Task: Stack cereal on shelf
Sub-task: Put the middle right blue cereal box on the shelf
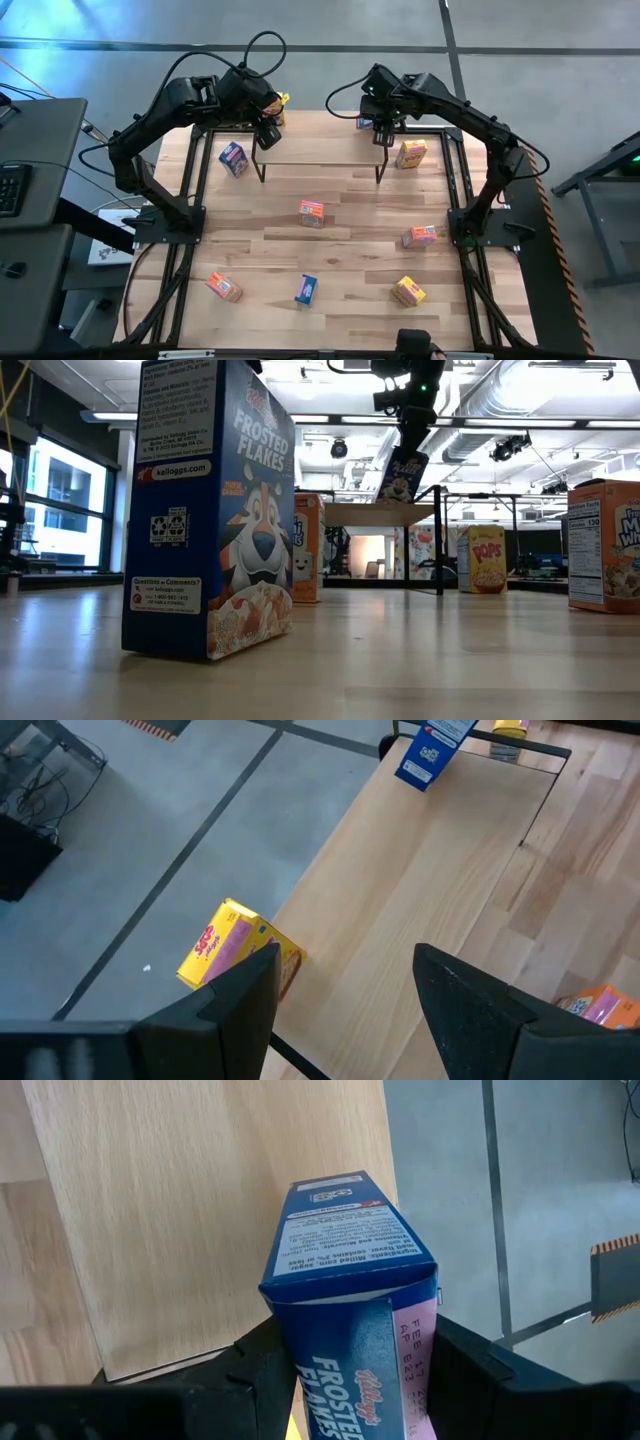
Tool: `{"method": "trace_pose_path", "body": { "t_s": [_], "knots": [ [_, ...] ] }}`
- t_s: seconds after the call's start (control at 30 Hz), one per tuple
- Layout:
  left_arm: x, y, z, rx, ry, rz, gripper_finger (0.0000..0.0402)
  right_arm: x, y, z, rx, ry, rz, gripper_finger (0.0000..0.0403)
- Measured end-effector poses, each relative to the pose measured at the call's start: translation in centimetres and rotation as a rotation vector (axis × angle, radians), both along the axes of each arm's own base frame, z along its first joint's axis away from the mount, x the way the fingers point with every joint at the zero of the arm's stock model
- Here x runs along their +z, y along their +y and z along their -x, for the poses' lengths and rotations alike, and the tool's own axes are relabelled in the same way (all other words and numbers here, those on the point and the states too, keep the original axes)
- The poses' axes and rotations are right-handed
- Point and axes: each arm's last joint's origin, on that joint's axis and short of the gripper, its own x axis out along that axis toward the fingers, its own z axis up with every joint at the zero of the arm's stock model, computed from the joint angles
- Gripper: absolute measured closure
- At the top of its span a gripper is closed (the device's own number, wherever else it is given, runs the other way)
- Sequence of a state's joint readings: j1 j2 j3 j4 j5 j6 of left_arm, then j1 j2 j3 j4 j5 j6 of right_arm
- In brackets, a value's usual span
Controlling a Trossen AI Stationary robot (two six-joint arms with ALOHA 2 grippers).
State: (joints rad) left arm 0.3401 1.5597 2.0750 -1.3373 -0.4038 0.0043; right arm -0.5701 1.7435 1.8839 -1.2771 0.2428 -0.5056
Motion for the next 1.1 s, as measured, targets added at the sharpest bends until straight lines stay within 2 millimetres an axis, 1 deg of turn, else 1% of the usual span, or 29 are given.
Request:
{"method": "trace_pose_path", "body": {
  "t_s": [0.27,0.57,0.83,1.1],
  "knots": [
    [0.00,0.00,0.00,0.000,-0.001,0.000,0.0181,0.83,0.05,0.11,0.010,-0.014,-0.004,0.0233],
    [0.01,0.00,0.00,0.000,-0.001,0.000,0.0181,0.85,-0.19,0.33,0.025,-0.028,-0.035,0.0231],
    [0.01,0.00,0.00,0.000,-0.001,0.000,0.0181,0.65,-0.37,0.09,0.034,-0.023,-0.032,0.0184],
    [0.01,0.00,0.00,0.000,-0.001,0.000,0.0181,0.79,-0.82,0.12,0.035,-0.036,-0.006,0.0178]
  ]
}}
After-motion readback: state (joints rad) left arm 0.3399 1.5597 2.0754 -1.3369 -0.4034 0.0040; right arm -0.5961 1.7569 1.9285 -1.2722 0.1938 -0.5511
